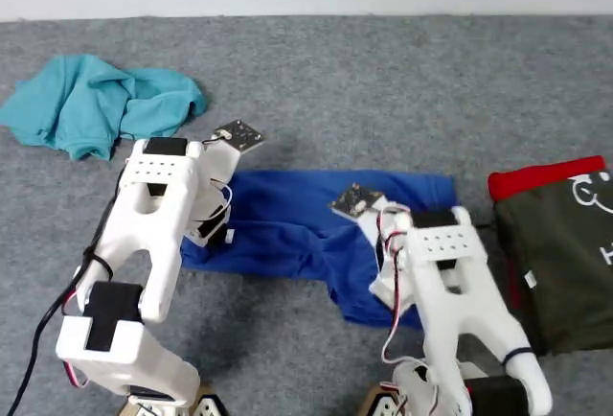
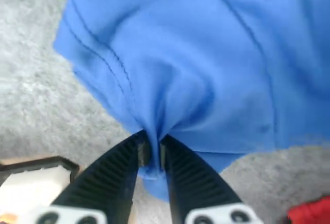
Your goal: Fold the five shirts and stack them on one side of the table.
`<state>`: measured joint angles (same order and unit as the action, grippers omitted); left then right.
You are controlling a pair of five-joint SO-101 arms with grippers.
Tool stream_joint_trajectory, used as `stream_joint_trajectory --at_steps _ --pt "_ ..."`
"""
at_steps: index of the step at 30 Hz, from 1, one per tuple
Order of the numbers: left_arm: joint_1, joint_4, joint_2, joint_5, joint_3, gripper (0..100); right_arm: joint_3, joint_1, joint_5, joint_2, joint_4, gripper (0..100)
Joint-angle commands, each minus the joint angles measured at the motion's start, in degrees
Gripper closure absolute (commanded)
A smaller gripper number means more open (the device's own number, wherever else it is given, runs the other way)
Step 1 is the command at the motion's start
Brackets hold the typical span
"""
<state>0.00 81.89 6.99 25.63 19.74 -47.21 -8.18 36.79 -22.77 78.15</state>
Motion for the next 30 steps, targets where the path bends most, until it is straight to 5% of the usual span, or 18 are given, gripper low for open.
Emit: stream_joint_trajectory --at_steps 1,6,17,27,30 --pt "-0.09 1.58 -2.55 0.35 -2.07 90 10.02 5.93 0.62 -0.4 6.29 98.9" --pt "-0.09 6.07 -2.55 0.35 -7.69 90 19.25 11.21 1.05 -0.4 12.44 98.9" --pt "0.0 7.47 -2.46 -2.73 -10.86 90 17.49 11.03 1.76 0.04 16.04 98.7" --pt "0.09 7.3 -1.93 -2.81 -10.77 90 3.25 7.43 1.41 -0.31 4.62 88.4" --pt "0.18 7.21 -1.93 -2.81 -10.77 90 2.29 5.76 1.41 -0.31 2.51 92.2"
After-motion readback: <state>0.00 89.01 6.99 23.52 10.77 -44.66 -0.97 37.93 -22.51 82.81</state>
